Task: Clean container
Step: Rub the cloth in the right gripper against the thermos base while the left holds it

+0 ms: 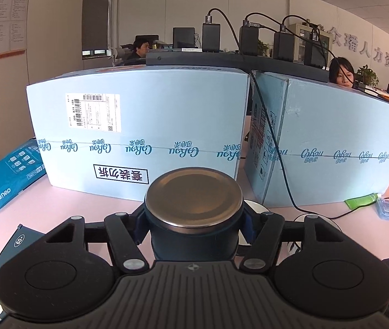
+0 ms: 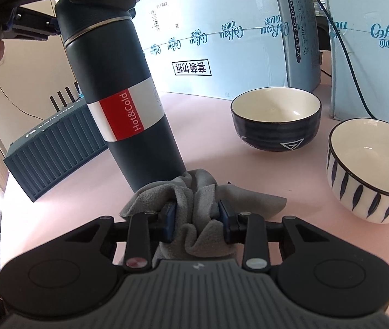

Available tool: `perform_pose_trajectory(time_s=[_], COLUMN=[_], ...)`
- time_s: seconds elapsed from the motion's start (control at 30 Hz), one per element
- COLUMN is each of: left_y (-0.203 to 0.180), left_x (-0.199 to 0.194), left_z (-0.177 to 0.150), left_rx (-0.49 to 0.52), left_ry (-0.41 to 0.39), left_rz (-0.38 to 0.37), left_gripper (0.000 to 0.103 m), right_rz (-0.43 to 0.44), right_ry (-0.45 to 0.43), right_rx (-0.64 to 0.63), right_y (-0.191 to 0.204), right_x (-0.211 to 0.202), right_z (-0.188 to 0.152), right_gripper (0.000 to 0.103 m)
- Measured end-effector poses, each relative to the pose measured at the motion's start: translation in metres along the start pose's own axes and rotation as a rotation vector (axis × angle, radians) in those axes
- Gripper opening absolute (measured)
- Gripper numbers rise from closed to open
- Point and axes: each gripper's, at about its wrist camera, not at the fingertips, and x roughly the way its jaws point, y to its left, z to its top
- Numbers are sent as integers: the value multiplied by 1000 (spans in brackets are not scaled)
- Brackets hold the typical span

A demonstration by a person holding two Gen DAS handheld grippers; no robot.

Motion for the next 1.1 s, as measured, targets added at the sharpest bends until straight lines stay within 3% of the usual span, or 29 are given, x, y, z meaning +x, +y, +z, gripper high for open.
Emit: perform_pose_trajectory(time_s=[0.17, 0.43, 0.5, 0.6, 0.67, 0.73, 0.83, 0.9, 1.0, 1.1], left_y=[-3, 0, 1, 4, 6, 8, 9, 11, 15, 17], left_x=[-1, -4, -6, -10, -11, -12, -14, -16, -21, -26], left_z=[-1, -2, -2, -3, -5, -7, -9, -11, -11, -8], left_rx=[11, 8, 11, 17, 14, 4, 1, 6, -3, -1], left_ry=[-1, 4, 3, -3, -7, -8, -2, -2, -20, -36], left_rz=[-2, -31, -29, -24, -31, -40, -49, -53, -61, -64], left_gripper=[60, 60, 62, 71, 73, 73, 74, 76, 81, 82], right_rz=[77, 246, 171, 72, 30, -34, -131, -137, -117, -138], right_ry=[-8, -98, -105, -50, 3, 8, 21, 48, 79, 52], right_rx=[89, 452, 391, 177, 76, -1, -124, -171, -240, -366], right_y=[1, -19, -12, 8, 22, 36, 55, 62, 75, 89], right_x=[-2, -7, -10, -10, -6, -2, 6, 14, 26, 32], right_z=[10, 22, 28, 29, 23, 14, 2, -4, -13, -24], right_gripper=[31, 28, 28, 32, 43, 63, 82, 93, 100, 100])
